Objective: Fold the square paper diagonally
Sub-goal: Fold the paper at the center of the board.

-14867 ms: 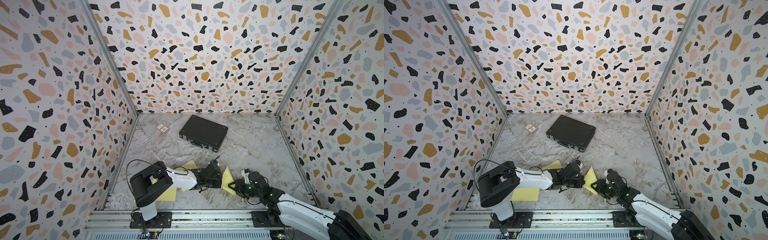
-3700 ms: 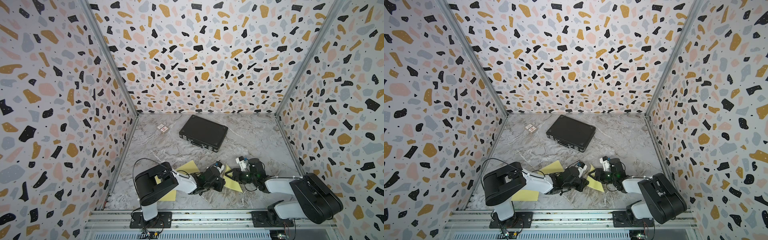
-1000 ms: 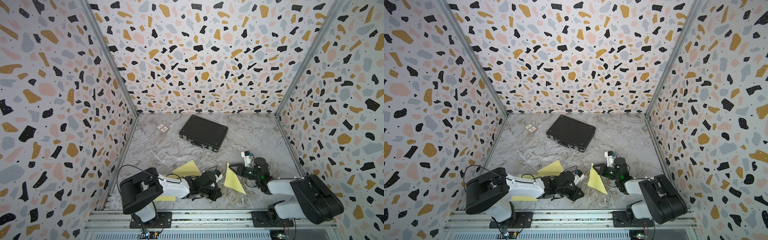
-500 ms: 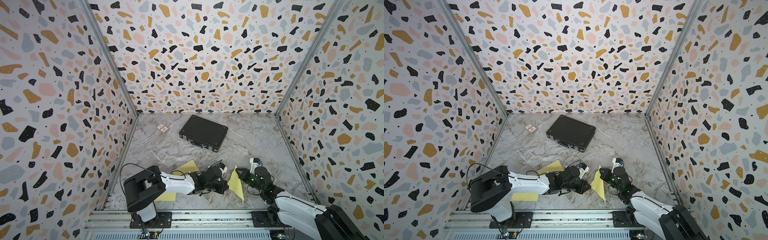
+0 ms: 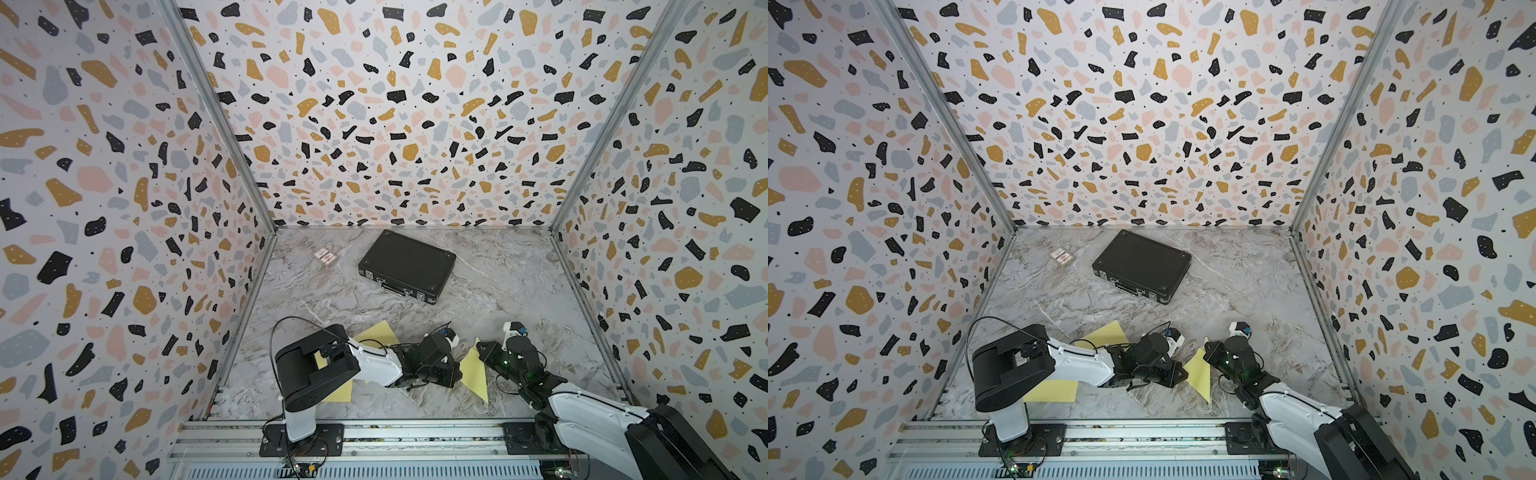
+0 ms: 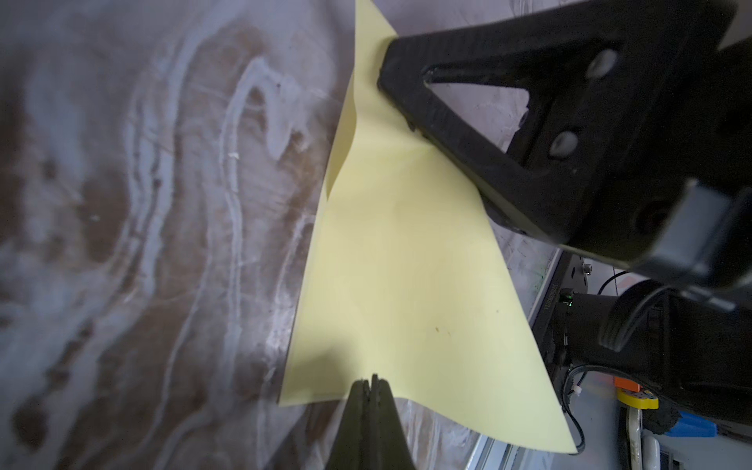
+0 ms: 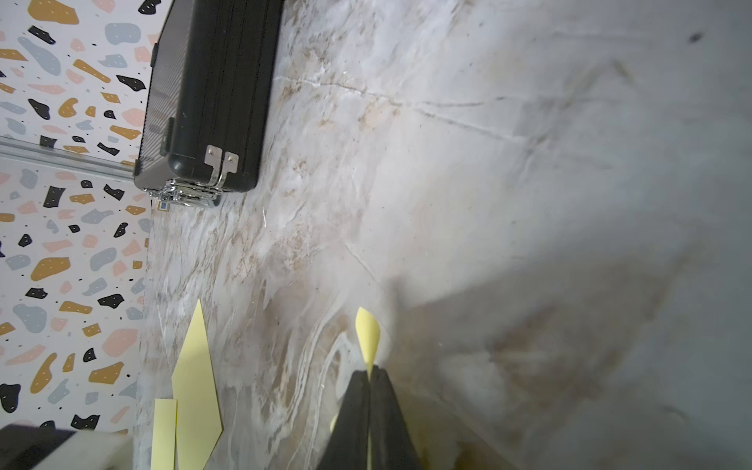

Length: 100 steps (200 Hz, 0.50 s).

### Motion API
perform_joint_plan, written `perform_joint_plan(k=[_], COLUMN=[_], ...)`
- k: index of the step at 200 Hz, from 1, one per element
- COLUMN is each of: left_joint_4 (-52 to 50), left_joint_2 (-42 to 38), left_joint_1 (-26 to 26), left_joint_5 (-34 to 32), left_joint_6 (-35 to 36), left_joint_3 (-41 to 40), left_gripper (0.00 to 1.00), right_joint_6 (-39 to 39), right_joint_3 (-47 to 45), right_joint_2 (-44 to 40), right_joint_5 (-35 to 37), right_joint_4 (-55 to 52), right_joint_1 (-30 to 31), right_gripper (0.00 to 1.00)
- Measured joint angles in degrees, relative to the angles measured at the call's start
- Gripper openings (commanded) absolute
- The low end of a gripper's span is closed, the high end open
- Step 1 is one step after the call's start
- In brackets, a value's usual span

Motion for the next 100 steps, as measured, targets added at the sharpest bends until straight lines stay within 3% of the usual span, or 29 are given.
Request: perform_joint_plan(k=[100], left_joint_4=[2.54], left_joint_2=[2.51], left_joint_1=[0.00], left_joint_5=[0.02], left_joint_6=[0.26], left_joint_3=[1.27], left_gripper=[0.00], right_joint_6=[-0.87], right_joint_3=[-1.51], right_joint_2=[-6.84], right_joint_5=[0.42], right_joint_4=[-3.48], right_joint_1=[0.07], right_gripper=[0.15])
